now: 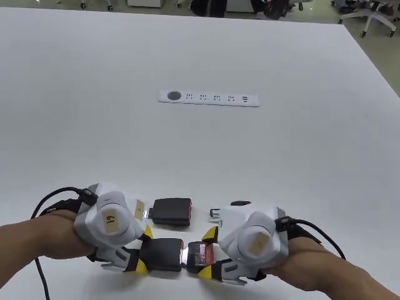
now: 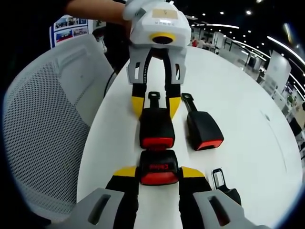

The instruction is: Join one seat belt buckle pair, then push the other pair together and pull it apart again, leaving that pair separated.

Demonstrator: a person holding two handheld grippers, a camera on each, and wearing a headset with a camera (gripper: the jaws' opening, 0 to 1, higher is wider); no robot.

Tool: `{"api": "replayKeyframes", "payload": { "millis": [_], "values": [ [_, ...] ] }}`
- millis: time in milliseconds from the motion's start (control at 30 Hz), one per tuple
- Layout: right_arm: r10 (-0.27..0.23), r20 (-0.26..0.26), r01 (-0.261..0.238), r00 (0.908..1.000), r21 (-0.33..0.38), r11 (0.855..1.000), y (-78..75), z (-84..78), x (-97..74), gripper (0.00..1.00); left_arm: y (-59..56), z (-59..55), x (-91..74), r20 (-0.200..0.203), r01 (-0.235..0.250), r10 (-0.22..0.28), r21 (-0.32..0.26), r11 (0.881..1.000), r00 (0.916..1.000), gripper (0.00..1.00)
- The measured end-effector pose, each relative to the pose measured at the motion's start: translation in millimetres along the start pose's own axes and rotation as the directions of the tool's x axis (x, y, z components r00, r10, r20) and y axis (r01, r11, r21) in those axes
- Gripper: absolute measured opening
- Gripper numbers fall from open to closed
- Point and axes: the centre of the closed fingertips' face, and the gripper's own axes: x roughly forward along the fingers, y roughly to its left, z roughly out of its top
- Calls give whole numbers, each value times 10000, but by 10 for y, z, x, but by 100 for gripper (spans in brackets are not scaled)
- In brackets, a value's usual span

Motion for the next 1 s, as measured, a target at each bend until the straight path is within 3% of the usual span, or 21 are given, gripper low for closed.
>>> {"api": "replayKeyframes", "payload": {
  "millis": [100,200,300,433,600,700,1000],
  "values": [
    [13,205,-17,9998,211,9998,-4,-5,-18,27,-4,12,0,67,-29,29,-29,10000,10000,30],
    [-52,-237,61,9997,380,9993,-2,11,3,27,1,26,10,-355,-41,38,-110,9999,9994,30],
    [18,184,-29,9998,608,9981,-33,-11,-8,27,5,8,2,-249,7,-8,-18,10000,9997,30],
    [89,284,-100,9996,411,9991,-21,-16,-8,28,8,6,7,-112,0,-1,-68,10000,9999,30],
    [-17,221,10,9998,321,9995,-7,-15,13,29,15,-11,19,-348,124,-122,68,9999,9993,31],
    [-81,79,82,9999,-178,9998,-6,-31,14,30,16,-8,23,-469,119,-111,165,9998,9988,32],
    [-233,-99,232,9997,-62,9997,-5,-23,12,32,11,10,17,-681,-28,29,16,10000,9977,32]
  ]
}}
